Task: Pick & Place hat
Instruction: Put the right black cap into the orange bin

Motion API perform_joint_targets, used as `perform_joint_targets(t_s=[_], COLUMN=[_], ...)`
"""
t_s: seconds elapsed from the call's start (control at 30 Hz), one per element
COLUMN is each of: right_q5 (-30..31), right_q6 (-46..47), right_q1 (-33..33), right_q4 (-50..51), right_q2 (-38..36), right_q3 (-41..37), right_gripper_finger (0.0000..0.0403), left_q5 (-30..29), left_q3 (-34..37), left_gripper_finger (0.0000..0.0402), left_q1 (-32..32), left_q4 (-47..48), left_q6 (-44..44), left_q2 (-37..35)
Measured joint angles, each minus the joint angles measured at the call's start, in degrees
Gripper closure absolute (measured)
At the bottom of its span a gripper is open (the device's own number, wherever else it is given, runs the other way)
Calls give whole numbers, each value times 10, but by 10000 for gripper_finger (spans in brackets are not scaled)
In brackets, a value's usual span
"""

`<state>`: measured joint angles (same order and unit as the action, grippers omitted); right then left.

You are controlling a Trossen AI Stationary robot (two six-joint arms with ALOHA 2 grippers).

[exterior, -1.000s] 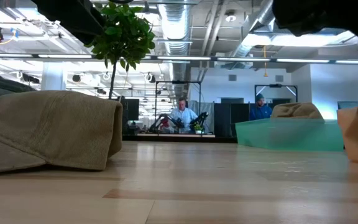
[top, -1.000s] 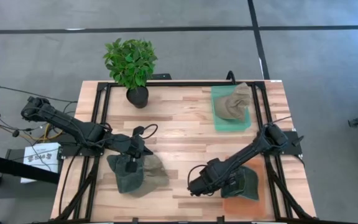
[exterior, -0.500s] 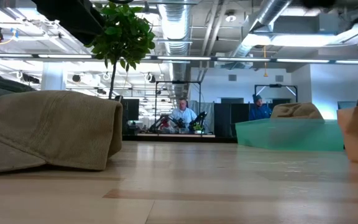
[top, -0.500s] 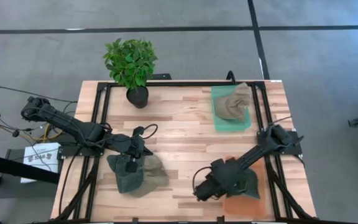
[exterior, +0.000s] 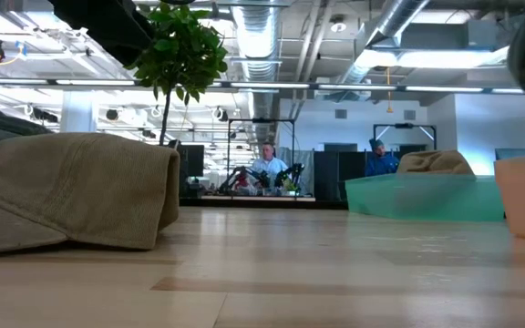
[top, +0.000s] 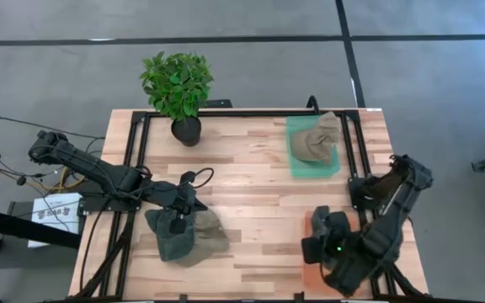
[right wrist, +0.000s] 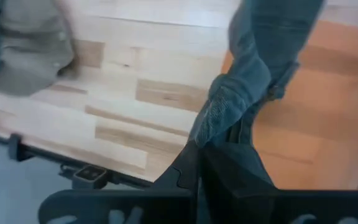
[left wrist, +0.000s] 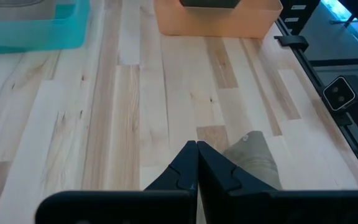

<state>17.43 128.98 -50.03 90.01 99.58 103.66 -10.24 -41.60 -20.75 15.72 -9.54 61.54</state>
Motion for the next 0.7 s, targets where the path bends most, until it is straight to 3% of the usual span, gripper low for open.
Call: perform_joint_targets(t_s=[0.3, 0.5, 0.7], right_q5=[167, 72, -40], right_q6=[-25, -60, -18], right_q1=[-32, -46, -86], right_q4=[0, -2, 0], right_q2=[-17, -9, -10], right_q3=[-1, -29, -112], right_gripper_finger=[402, 402, 402], left_q5=[-7, -19, -42], left_q3=[0, 0, 0], left_gripper_finger=[401, 401, 401], left_q1=[0, 1, 1], left_q4=[-28, -78, -105], left_q6=[-2, -16, -27], left_q2=[0, 0, 0])
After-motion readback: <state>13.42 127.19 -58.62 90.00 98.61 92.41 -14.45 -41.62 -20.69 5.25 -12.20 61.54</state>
